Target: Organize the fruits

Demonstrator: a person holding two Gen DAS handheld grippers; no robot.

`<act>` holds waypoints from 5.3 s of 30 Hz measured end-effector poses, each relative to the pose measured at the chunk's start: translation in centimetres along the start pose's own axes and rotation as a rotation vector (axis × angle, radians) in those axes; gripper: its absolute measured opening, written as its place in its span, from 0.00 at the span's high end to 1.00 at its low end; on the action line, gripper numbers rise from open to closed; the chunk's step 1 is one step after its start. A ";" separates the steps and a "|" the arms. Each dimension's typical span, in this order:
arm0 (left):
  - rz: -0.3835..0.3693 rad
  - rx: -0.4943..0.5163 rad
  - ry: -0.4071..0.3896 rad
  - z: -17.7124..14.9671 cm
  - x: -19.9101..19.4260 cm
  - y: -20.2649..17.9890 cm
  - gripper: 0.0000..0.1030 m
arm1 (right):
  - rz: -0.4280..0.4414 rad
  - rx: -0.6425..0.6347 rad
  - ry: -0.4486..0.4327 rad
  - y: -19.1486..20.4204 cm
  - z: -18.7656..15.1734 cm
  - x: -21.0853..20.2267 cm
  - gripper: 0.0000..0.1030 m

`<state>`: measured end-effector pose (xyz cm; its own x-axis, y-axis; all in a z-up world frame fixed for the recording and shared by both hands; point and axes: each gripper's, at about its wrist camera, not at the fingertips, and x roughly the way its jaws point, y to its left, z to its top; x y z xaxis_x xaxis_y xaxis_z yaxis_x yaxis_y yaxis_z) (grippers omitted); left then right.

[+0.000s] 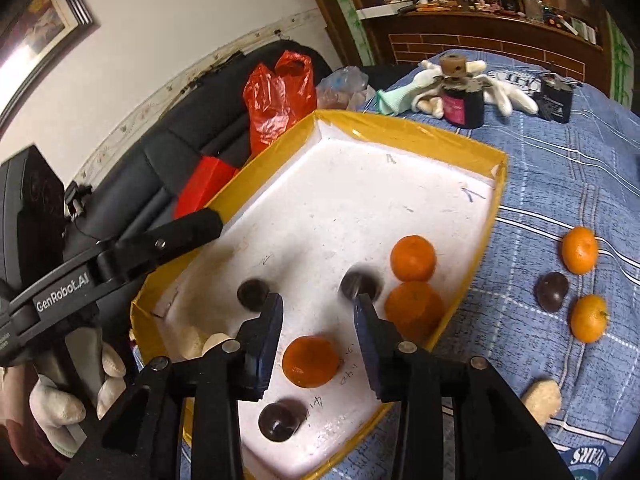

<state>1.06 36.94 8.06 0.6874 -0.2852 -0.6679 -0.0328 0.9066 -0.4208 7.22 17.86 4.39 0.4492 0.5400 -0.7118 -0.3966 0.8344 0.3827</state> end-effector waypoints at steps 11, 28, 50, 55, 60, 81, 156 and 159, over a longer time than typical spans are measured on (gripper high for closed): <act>-0.240 0.091 -0.065 -2.0 -6.2 -9.3 0.24 | -0.035 0.119 -0.188 -4.9 -4.9 -13.9 0.56; -0.552 0.271 -0.131 -5.1 -18.7 -25.4 0.23 | -0.156 0.419 -0.527 -16.4 -17.6 -43.1 0.50; -0.042 0.480 -0.698 5.8 -33.3 -21.7 0.13 | -0.546 0.179 -0.777 1.6 -3.0 -67.5 0.35; -0.063 0.483 -0.600 4.5 -28.4 -19.9 0.12 | -0.555 0.120 -0.661 1.9 -0.9 -60.6 0.30; -0.156 0.480 -0.397 1.3 -20.5 -18.8 0.12 | -0.440 0.132 -0.428 -1.8 -1.1 -47.8 0.30; -0.145 0.260 0.109 -3.7 2.2 -13.3 0.50 | -0.220 -0.161 0.085 -6.8 -8.7 -5.9 0.62; 0.011 -0.030 0.030 -0.8 0.2 1.8 0.37 | 0.025 0.061 0.008 -0.1 -1.3 -1.5 0.78; -0.007 -0.056 0.015 -1.3 -0.9 2.0 0.35 | 0.024 0.058 -0.002 0.0 -1.3 -1.9 0.76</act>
<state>-0.56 38.67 7.05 0.6770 -0.2962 -0.6738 -0.0690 0.8859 -0.4588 5.34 16.70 5.02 0.4421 0.5600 -0.7007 -0.3605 0.8262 0.4328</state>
